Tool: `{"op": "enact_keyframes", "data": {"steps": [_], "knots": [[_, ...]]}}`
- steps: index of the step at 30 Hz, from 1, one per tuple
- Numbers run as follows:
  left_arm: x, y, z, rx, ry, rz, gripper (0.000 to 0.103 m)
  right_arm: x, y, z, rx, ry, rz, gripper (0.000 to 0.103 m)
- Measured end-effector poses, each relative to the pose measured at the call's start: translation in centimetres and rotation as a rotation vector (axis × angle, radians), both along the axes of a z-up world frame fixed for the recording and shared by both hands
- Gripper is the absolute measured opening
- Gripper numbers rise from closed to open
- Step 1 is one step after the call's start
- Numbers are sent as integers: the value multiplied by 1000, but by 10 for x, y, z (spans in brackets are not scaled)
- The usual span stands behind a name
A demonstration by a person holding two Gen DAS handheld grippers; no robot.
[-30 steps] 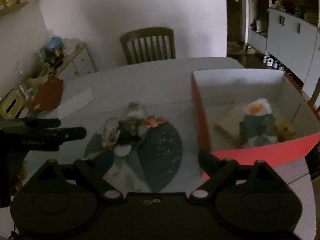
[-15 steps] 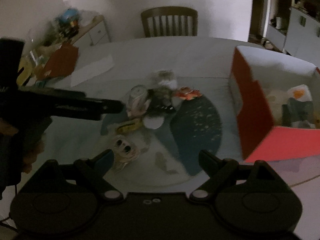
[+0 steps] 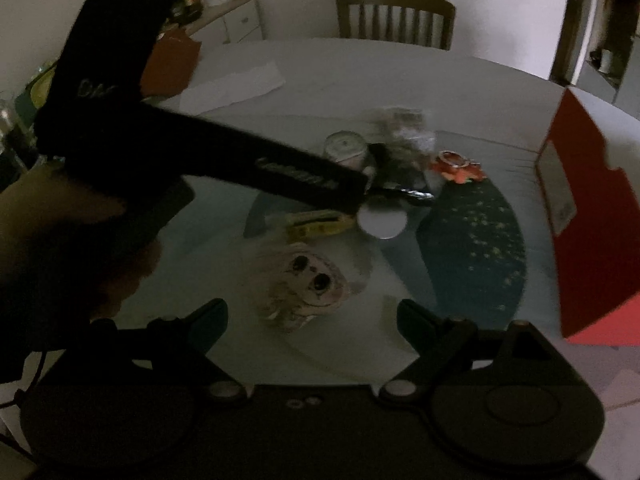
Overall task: Organize objects
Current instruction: 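Move both tools back over the remaining items on the mat, then grasp the pink-white cream box with the left gripper while the right grasps the white cartoon plush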
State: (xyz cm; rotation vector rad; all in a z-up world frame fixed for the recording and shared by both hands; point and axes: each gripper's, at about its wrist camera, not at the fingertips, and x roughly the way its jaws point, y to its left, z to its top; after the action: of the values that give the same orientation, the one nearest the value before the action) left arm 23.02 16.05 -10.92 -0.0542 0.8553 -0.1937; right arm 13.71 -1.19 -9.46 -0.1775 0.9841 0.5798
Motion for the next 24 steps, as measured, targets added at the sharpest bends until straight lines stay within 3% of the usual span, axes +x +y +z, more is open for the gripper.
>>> {"op": "enact_keyframes", "data": {"steps": [6,11,19,24], "knots": [[5,-4,-2,-8,-20,-23,101,3,6,-6,1,13,29,89],[11,-8,-4,-26,1,-46,69,8,8,-10,5,23,35,89],[17,-17,-7,-40,13,-97,54,11,13,-14,19,39,62,86],[20,-21,-9,-43,18,-114,47,12,13,-15,31,50,75,79]]}}
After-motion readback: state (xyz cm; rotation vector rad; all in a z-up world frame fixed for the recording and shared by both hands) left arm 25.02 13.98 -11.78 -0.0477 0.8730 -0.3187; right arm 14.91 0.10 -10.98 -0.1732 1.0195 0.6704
